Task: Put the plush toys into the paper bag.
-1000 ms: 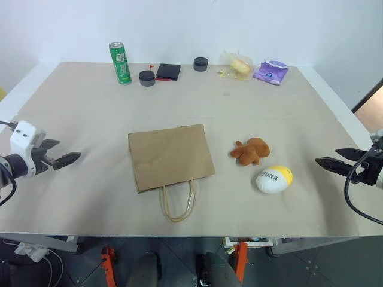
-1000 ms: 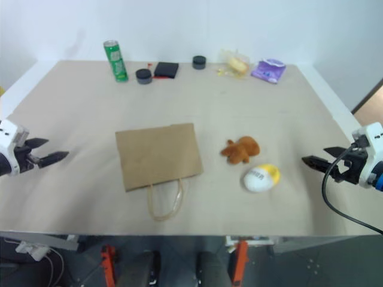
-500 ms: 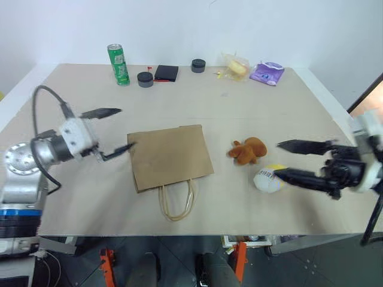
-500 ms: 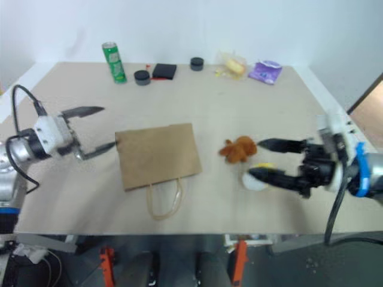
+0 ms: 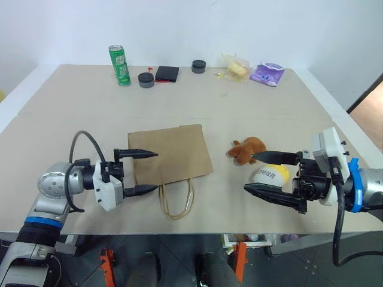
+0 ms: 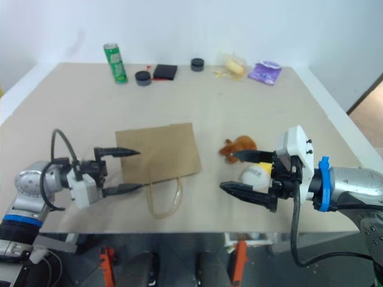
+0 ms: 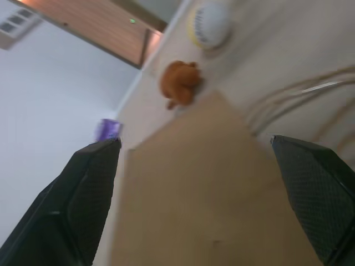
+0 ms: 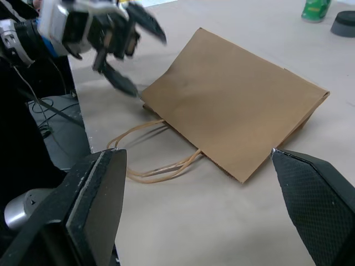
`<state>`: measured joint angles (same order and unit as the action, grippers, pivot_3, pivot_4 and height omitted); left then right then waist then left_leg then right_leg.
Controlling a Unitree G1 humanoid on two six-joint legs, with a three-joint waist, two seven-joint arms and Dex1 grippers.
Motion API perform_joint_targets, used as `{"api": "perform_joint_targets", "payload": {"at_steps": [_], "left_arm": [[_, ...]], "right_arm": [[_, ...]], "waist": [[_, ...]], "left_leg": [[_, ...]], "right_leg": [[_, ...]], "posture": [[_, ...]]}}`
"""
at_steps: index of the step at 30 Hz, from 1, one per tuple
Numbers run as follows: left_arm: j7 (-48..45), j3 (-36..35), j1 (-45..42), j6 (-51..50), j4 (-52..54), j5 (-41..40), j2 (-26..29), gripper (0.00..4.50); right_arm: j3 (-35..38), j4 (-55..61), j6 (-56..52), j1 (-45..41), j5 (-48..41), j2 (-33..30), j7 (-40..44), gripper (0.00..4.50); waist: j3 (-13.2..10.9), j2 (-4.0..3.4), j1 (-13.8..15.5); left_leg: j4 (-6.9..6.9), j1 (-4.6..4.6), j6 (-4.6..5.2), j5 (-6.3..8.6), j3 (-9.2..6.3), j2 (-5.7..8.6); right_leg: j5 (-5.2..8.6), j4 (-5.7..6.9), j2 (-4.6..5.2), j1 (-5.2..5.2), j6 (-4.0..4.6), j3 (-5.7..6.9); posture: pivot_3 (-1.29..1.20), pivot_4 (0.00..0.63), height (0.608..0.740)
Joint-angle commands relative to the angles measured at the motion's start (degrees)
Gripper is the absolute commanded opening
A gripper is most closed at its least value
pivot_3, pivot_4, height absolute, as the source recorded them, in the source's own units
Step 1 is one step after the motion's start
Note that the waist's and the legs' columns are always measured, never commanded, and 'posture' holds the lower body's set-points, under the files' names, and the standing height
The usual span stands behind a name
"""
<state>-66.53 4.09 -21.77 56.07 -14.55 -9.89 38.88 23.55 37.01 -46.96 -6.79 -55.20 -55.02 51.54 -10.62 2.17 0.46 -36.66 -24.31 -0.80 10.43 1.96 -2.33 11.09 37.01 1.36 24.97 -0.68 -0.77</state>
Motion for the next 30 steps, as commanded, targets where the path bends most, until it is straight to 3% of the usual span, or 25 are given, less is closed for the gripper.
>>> {"api": "perform_joint_targets", "payload": {"at_steps": [1,16,30], "left_arm": [[1.5,1.5,-1.0,2.7,-1.2,0.7,0.1,4.47],[6.5,9.5,-3.1,7.4,-6.2,8.3,-2.2,4.47],[11.4,11.3,-4.3,14.8,-14.9,8.1,0.8,4.47]], "right_arm": [[2.9,3.0,0.5,1.0,-2.3,0.2,-2.1,4.50],[4.3,4.6,0.6,3.0,-5.4,-0.5,-6.5,4.50],[5.4,4.8,0.5,3.6,-7.7,-1.3,-8.2,4.50]], "waist": [[0.0,0.00,0.0],[0.0,0.01,0.0],[0.0,0.01,0.0]], "left_leg": [[0.00,0.00,0.00,0.00,0.00,-0.02],[0.00,0.04,0.00,0.00,0.14,-0.09],[0.01,0.07,0.00,0.00,0.19,-0.13]], "right_leg": [[0.00,0.00,-0.02,0.00,0.00,0.00],[-0.03,0.00,-0.05,0.02,0.00,-0.10],[-0.04,0.00,-0.06,0.02,0.00,-0.15]], "posture": [[0.00,0.150,0.740],[0.00,0.150,0.740],[0.00,0.150,0.740]]}}
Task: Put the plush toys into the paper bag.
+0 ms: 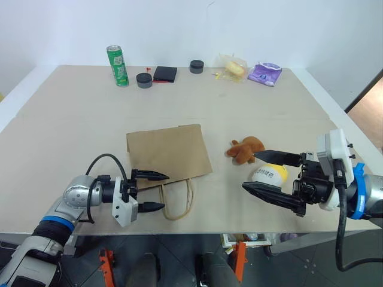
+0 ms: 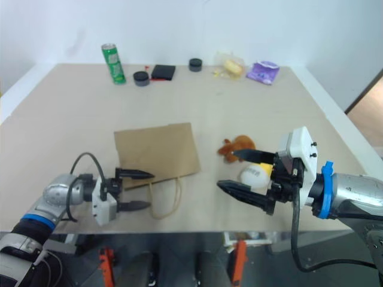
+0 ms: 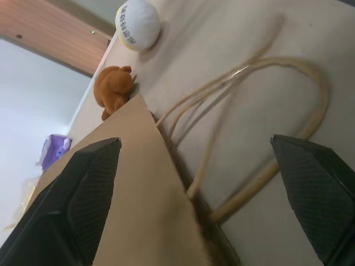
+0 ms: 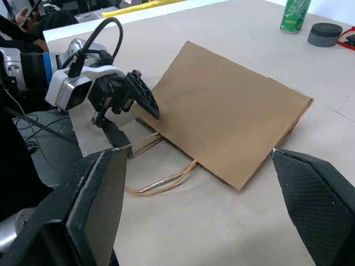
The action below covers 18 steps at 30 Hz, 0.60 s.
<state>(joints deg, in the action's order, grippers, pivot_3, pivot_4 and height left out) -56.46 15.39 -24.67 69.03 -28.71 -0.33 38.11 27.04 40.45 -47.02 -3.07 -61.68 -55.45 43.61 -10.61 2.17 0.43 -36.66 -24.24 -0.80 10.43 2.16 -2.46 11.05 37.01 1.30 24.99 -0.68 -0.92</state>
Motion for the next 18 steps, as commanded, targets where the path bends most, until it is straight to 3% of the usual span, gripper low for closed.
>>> {"api": "perform_joint_targets", "payload": {"at_steps": [1,13,18], "left_arm": [[1.5,0.1,-1.6,2.4,-1.6,-0.8,2.0,4.47],[6.3,3.4,-4.3,6.0,-6.5,4.0,-2.0,4.47],[6.7,4.4,-3.9,6.8,-6.4,1.6,1.6,4.47]], "right_arm": [[1.8,1.3,0.7,-0.2,-1.2,-0.8,-0.3,4.50],[0.8,1.2,0.5,-1.5,-2.1,-0.8,-1.7,4.50],[2.6,1.9,0.0,-0.4,-3.4,-1.3,-2.1,4.50]], "waist": [[0.0,0.00,0.0],[0.0,0.02,0.0],[0.0,0.02,0.0]], "left_leg": [[0.00,0.00,0.00,0.00,0.01,0.00],[0.00,0.00,0.00,0.00,0.07,0.02],[0.02,0.01,0.00,0.00,0.07,-0.02]], "right_leg": [[0.00,0.00,0.00,0.00,0.00,-0.01],[-0.02,-0.02,0.04,-0.02,-0.03,-0.04],[-0.02,-0.02,0.00,0.00,-0.03,-0.04]], "posture": [[0.00,0.150,0.740],[0.00,0.150,0.740],[0.00,0.150,0.740]]}}
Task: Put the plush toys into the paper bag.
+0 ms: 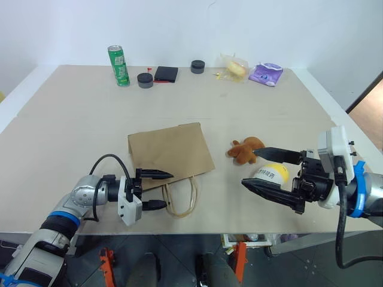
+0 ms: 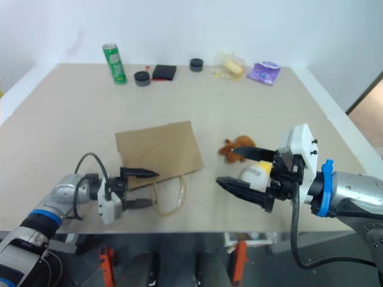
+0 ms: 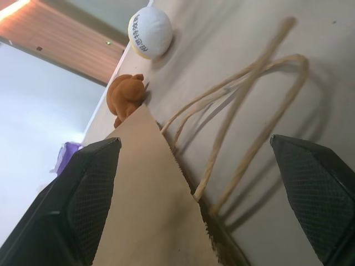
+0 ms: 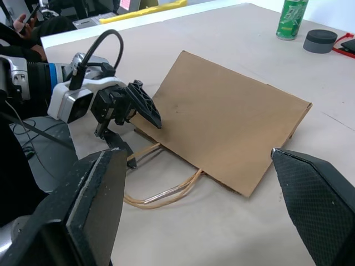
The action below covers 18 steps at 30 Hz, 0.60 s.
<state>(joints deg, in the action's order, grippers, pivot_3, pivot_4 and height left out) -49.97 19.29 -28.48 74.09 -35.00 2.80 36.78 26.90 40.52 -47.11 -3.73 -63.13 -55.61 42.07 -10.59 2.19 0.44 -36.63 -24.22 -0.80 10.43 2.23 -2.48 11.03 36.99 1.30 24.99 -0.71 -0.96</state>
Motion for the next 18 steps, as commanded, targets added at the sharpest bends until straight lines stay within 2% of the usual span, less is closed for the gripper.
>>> {"api": "perform_joint_targets", "payload": {"at_steps": [1,7,12,18], "left_arm": [[0.2,0.6,0.1,2.1,-0.4,-2.0,4.0,4.47],[-0.4,2.1,-0.5,2.6,-0.3,-7.3,8.6,4.47],[-0.3,2.6,-1.9,-0.5,3.9,-12.0,7.4,4.47],[-1.3,2.8,-2.1,-1.7,3.7,-11.6,5.9,4.47]], "right_arm": [[3.0,1.9,0.1,0.4,-2.1,-1.2,-0.7,4.50],[2.4,2.0,0.6,0.6,-2.7,-1.1,-1.6,4.50],[1.4,1.4,1.0,-0.1,-2.2,-1.0,-1.6,4.50],[0.9,1.6,1.3,-0.4,-1.9,-0.8,-1.9,4.50]], "waist": [[0.0,0.00,0.0],[0.0,-0.01,-0.1],[0.0,-0.01,0.0],[0.0,-0.01,0.0]], "left_leg": [[0.00,0.00,0.00,0.00,0.00,-0.02],[0.03,0.04,0.00,0.00,0.03,-0.14],[0.02,0.00,0.00,0.00,0.15,-0.18],[0.02,-0.03,0.00,0.01,0.19,-0.08]], "right_leg": [[0.00,0.00,-0.02,0.01,0.00,0.00],[-0.01,0.00,-0.07,0.03,0.05,0.02],[0.00,-0.01,0.06,0.02,0.05,0.00],[0.00,-0.05,0.04,0.03,0.04,-0.02]], "posture": [[0.00,0.150,0.740],[0.00,0.150,0.740],[0.00,0.150,0.740],[0.00,0.150,0.740]]}}
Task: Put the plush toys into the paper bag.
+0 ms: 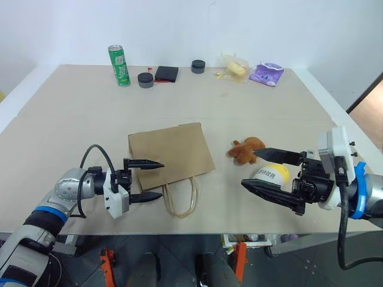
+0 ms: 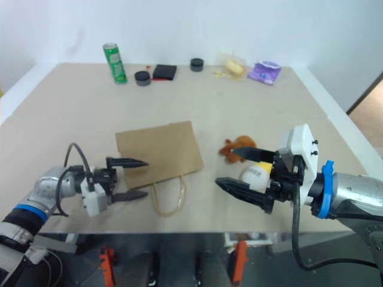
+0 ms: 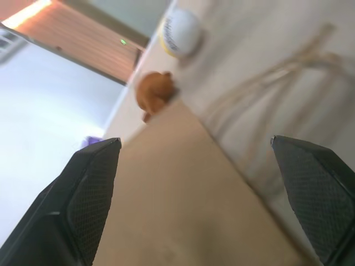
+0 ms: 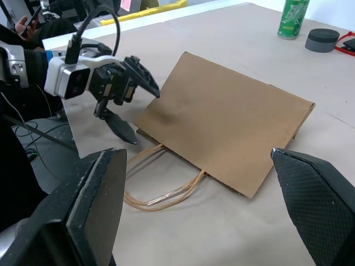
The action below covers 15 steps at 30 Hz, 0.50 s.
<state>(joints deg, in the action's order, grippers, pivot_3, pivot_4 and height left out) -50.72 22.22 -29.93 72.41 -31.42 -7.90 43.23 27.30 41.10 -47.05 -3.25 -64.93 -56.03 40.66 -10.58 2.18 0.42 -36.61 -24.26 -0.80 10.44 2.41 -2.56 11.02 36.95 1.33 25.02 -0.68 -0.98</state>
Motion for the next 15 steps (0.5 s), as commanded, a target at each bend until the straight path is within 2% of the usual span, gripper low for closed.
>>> {"api": "perform_joint_targets", "payload": {"at_steps": [1,15], "left_arm": [[-0.7,-0.1,-0.8,0.4,-0.5,-0.4,-0.8,4.47],[-0.8,0.6,-3.9,0.7,-3.6,6.5,-7.3,4.47]], "right_arm": [[0.5,1.1,1.2,-0.8,-0.1,-0.4,-0.6,4.50],[1.3,1.6,1.3,-0.7,-0.9,-0.4,-1.5,4.50]], "waist": [[0.0,0.00,0.0],[0.0,0.01,0.0]], "left_leg": [[0.01,0.00,0.00,0.00,0.00,-0.04],[-0.01,0.00,0.00,0.00,0.01,-0.01]], "right_leg": [[0.00,0.00,-0.05,0.01,0.00,0.01],[-0.01,0.00,-0.03,-0.01,-0.01,-0.01]], "posture": [[0.00,0.150,0.740],[0.00,0.150,0.740]]}}
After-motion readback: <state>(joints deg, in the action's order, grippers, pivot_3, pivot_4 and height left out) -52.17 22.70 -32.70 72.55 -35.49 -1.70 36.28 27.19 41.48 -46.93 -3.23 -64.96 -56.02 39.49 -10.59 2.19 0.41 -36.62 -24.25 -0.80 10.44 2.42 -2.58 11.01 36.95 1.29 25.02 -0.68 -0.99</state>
